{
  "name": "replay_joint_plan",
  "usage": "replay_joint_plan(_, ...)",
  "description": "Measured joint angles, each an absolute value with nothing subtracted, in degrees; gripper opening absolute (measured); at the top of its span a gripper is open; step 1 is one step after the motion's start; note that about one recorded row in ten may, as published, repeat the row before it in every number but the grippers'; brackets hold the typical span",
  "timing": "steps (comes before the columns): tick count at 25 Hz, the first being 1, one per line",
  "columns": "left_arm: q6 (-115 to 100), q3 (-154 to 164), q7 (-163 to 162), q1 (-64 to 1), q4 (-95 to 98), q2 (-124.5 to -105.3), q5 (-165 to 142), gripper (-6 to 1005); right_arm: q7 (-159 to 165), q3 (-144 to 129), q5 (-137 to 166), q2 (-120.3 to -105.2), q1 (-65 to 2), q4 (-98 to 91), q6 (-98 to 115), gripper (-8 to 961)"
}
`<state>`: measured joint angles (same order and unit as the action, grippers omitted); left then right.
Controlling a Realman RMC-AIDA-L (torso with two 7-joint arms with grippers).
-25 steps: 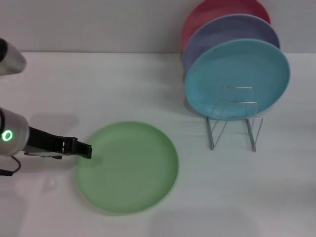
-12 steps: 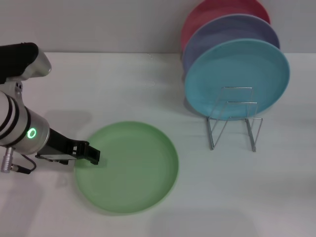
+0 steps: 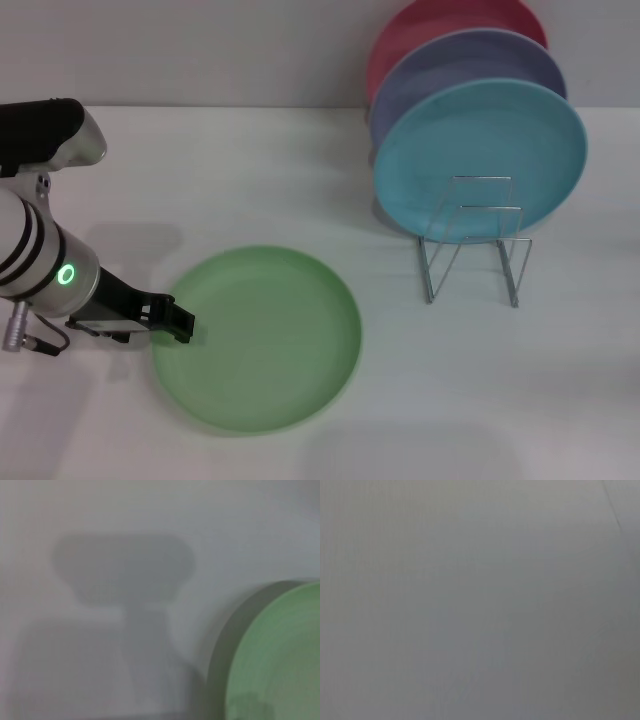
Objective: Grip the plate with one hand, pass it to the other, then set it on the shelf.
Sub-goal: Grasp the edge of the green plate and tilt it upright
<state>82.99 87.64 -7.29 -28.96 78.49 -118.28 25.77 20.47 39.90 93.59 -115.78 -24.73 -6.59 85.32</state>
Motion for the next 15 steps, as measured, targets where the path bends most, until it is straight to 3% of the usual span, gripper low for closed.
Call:
replay_joint_plan(10, 82.45, 87.67, -6.57, -30.67, 74.87, -118.29, 25.74, 675, 20.48, 39.90, 93.59, -115.90, -24.61, -6.59, 85.70, 625)
replay_joint_plan(15, 82.43, 87.78, -6.30, -31.01, 74.65, -118.27, 25.75, 557, 20.48, 39.95, 93.59, -115.99, -24.47, -6.59, 85.76, 624)
